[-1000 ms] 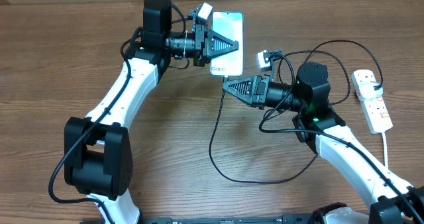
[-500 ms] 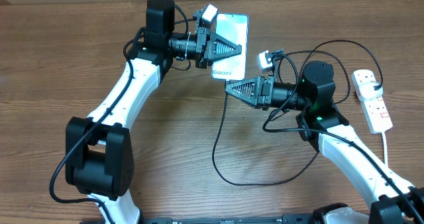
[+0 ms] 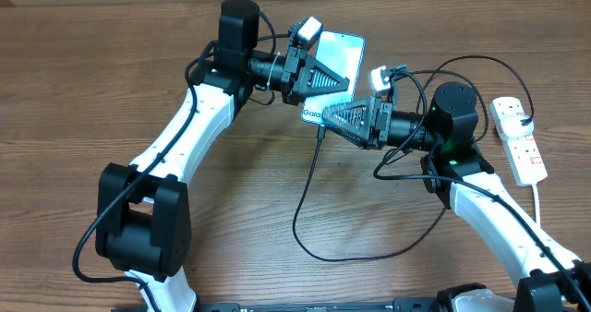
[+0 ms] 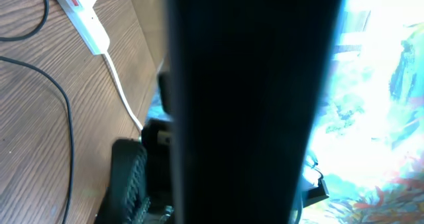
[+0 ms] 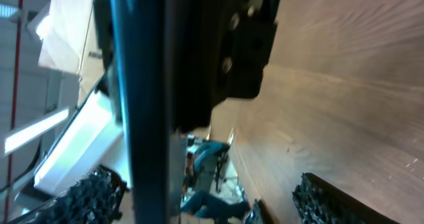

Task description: Plug charger to phone and switch on socket

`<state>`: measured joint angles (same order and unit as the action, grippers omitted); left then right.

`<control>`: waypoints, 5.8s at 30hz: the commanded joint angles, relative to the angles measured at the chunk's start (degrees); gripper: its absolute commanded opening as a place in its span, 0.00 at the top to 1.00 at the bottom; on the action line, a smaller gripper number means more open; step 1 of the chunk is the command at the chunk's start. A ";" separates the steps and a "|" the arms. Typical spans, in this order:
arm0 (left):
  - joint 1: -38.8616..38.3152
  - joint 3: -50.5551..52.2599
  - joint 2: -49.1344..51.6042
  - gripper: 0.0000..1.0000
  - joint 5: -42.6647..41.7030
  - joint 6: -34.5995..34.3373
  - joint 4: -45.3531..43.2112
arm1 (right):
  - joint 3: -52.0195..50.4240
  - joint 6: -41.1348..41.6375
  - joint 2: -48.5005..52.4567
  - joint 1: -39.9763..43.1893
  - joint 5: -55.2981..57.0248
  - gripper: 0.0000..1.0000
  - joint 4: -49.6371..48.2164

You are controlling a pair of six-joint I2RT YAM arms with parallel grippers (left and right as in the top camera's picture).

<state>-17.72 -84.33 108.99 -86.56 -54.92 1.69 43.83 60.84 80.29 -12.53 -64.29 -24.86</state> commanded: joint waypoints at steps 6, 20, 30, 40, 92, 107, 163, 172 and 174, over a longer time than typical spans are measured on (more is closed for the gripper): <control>0.46 -0.48 -1.86 0.96 2.89 2.19 -0.24 | 1.29 -0.90 -0.46 -3.67 -4.76 0.63 -0.28; 0.46 -0.48 -1.86 0.96 4.37 2.19 -0.22 | 1.29 -1.09 -0.46 -4.61 -1.44 0.96 0.09; 0.04 -0.48 -1.86 0.96 2.60 2.25 0.63 | 1.29 -0.22 -0.46 -4.37 0.76 0.96 1.95; 0.02 -0.46 -1.86 0.96 -0.50 3.56 0.66 | 1.29 2.12 -0.46 -2.36 2.16 0.96 2.21; -2.21 -0.02 -1.84 0.80 1.31 11.26 1.51 | 1.29 -2.38 -0.46 0.68 -0.31 0.96 -1.81; 2.45 -0.02 -1.81 0.07 2.99 11.72 1.51 | 1.29 -7.45 -0.15 0.68 1.55 0.96 9.29; 7.10 -0.02 -1.46 0.00 75.14 29.44 46.47 | 1.25 -26.16 20.90 -3.87 32.57 0.96 33.88; 7.10 -0.02 -1.46 0.00 75.14 29.44 46.47 | 1.25 -25.97 20.90 -5.18 34.77 0.96 30.47; 7.10 -0.02 -1.46 0.01 75.14 29.44 46.47 | 1.25 -25.83 20.90 -5.90 36.26 0.96 29.79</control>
<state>-10.50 -84.31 108.97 -12.12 -26.55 48.21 44.58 35.81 100.03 -17.30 -32.25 5.58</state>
